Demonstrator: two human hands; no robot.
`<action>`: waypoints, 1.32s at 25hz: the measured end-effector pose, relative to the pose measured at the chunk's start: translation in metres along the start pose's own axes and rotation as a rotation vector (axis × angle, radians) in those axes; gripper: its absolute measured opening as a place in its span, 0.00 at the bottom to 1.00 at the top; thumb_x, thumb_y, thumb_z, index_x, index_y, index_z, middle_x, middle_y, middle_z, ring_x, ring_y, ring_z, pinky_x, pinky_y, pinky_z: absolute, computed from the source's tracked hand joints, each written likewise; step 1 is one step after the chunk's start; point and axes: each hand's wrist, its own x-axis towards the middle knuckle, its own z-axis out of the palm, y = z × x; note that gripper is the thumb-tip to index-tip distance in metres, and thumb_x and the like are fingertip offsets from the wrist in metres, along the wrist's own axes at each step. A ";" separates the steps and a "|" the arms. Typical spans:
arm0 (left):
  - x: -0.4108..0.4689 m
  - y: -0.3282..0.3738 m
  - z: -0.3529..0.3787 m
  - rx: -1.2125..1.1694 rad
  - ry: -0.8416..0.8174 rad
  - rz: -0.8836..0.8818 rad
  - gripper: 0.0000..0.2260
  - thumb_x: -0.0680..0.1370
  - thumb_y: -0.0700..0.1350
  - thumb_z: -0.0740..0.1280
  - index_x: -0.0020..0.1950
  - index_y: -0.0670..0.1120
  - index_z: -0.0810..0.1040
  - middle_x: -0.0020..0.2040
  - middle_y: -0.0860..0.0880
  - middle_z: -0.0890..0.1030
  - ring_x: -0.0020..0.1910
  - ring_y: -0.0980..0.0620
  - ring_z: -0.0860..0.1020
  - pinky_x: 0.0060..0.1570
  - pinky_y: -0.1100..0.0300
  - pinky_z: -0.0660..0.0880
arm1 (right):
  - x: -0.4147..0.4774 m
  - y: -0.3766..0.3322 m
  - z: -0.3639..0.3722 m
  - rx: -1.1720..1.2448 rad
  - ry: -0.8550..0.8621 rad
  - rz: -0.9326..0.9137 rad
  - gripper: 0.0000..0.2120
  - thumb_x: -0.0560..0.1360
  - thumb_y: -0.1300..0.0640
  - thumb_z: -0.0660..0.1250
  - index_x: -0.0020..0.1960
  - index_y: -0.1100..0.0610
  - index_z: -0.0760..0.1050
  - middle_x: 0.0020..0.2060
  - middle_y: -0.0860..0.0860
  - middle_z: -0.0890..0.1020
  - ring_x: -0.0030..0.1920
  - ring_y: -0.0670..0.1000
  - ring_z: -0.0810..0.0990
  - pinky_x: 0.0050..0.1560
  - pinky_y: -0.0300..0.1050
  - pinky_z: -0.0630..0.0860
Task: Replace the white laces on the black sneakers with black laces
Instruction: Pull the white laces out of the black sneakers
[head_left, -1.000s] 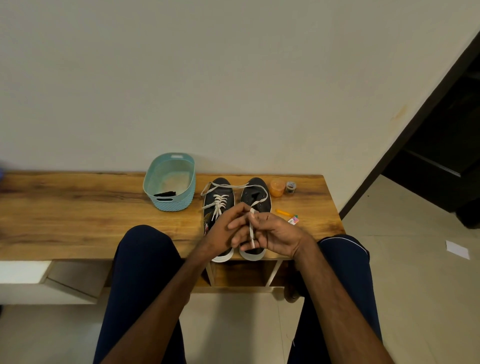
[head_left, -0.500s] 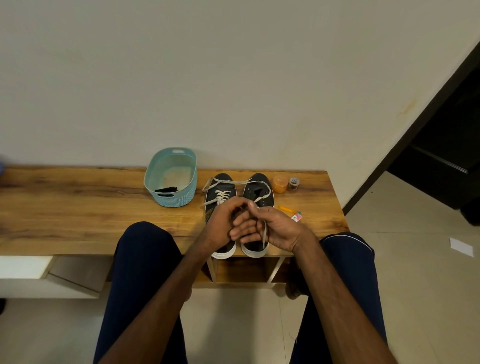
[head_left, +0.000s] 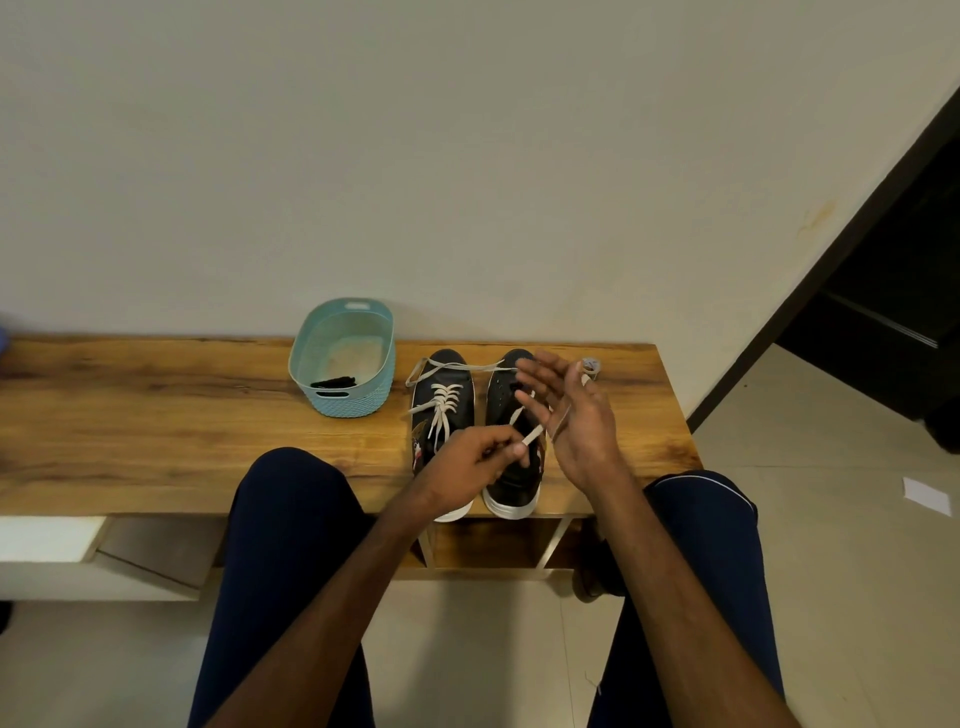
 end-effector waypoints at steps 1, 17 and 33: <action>-0.001 -0.001 -0.001 0.031 -0.015 0.008 0.08 0.82 0.46 0.63 0.49 0.50 0.81 0.44 0.53 0.82 0.44 0.60 0.79 0.48 0.58 0.75 | 0.001 0.003 -0.005 -0.303 0.045 -0.107 0.19 0.85 0.51 0.51 0.58 0.60 0.77 0.50 0.58 0.84 0.52 0.53 0.83 0.52 0.45 0.81; 0.004 0.002 0.008 -0.385 0.103 0.028 0.11 0.83 0.40 0.59 0.59 0.51 0.79 0.55 0.50 0.82 0.57 0.52 0.80 0.58 0.56 0.78 | -0.026 -0.019 0.012 0.382 -0.644 0.510 0.25 0.80 0.41 0.58 0.45 0.62 0.80 0.25 0.50 0.75 0.21 0.42 0.68 0.20 0.31 0.64; 0.036 0.110 -0.068 -0.454 0.081 0.111 0.16 0.85 0.50 0.56 0.51 0.54 0.84 0.42 0.51 0.84 0.39 0.57 0.81 0.36 0.64 0.74 | 0.003 -0.101 0.068 0.173 -0.680 0.455 0.31 0.80 0.33 0.47 0.34 0.56 0.66 0.22 0.48 0.58 0.21 0.43 0.53 0.19 0.36 0.51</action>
